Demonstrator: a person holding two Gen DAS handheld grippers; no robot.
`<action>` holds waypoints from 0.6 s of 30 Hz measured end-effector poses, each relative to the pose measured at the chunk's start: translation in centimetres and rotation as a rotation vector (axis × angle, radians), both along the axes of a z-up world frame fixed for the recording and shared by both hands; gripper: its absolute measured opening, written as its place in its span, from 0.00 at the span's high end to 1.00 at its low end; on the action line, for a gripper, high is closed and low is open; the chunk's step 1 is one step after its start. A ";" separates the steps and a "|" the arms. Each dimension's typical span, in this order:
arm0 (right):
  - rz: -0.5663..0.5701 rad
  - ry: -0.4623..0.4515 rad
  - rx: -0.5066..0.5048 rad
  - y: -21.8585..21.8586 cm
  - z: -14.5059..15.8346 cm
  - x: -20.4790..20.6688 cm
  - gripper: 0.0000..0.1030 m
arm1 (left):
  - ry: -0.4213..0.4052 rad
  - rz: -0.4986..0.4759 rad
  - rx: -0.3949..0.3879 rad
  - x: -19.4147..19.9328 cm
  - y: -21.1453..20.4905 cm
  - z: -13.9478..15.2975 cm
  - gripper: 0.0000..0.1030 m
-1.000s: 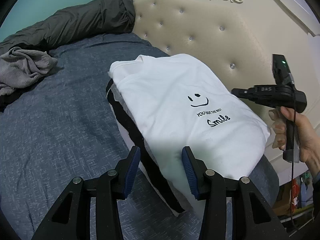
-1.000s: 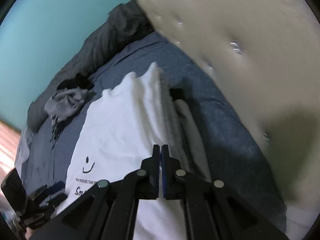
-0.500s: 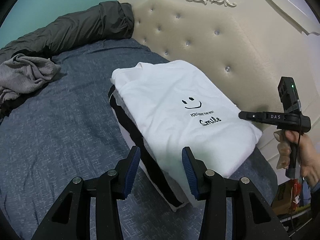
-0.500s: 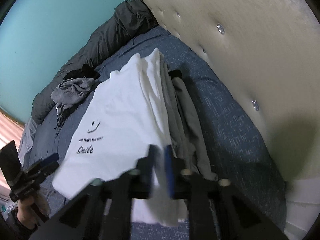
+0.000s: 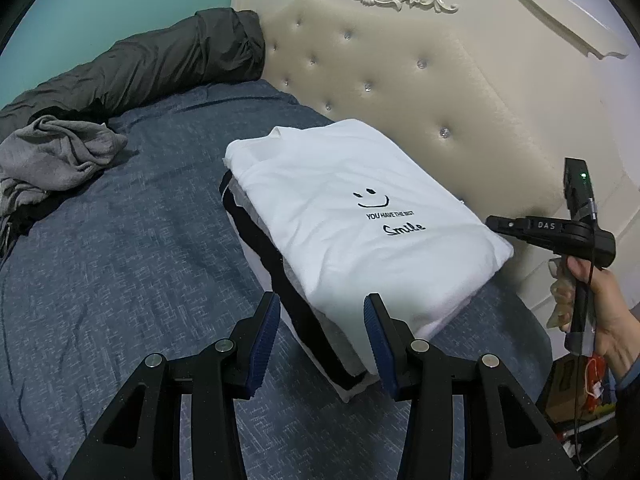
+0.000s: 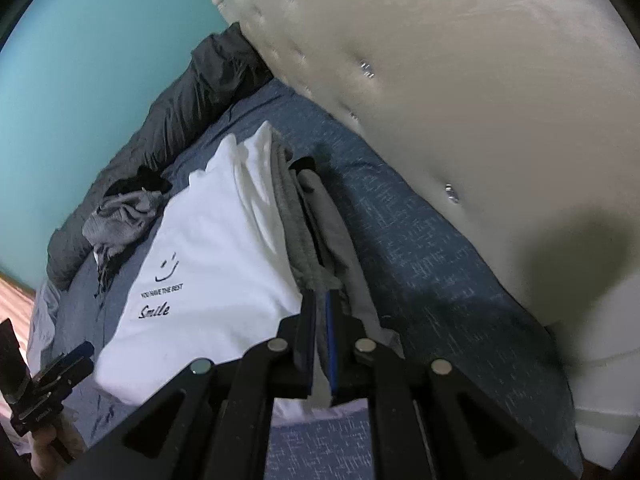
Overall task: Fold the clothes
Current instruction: 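Press and straighten the shirt on the stack with the right tool, then open the right tool and pull it back from the stack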
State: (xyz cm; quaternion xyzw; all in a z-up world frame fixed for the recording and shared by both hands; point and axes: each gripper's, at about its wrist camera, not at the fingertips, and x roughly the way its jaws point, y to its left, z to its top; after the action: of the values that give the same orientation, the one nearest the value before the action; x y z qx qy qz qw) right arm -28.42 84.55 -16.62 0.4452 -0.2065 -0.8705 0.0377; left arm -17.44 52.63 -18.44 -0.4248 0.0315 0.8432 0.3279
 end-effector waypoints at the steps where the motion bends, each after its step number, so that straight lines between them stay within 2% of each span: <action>1: -0.005 0.013 0.003 0.1 0.3 0.4 0.96 | 0.002 0.000 0.000 0.1 0.1 0.1 0.54; 3: 0.004 0.072 -0.025 0.0 1.4 1.4 0.96 | 0.005 0.003 0.000 0.3 0.2 0.3 0.54; 6: 0.056 0.114 -0.051 -1.3 2.3 2.4 0.96 | 0.004 0.004 0.000 0.5 0.6 0.4 0.51; 10: 0.104 0.035 0.002 -2.9 0.5 2.4 0.96 | -0.015 0.005 0.002 1.0 0.4 0.3 0.51; 14: 0.043 0.009 0.008 -1.7 -1.2 3.3 0.96 | -0.016 0.007 -0.004 1.8 -0.4 0.5 0.51; 18: -0.019 0.022 0.016 -0.7 -0.5 4.6 0.96 | -0.008 0.019 -0.002 2.6 -1.4 1.4 0.51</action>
State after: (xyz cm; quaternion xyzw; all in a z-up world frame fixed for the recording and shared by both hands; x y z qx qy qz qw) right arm -23.77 83.89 -17.17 0.4338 -0.2033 -0.8773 0.0281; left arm -14.89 51.26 -17.07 -0.4287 0.0269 0.8445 0.3199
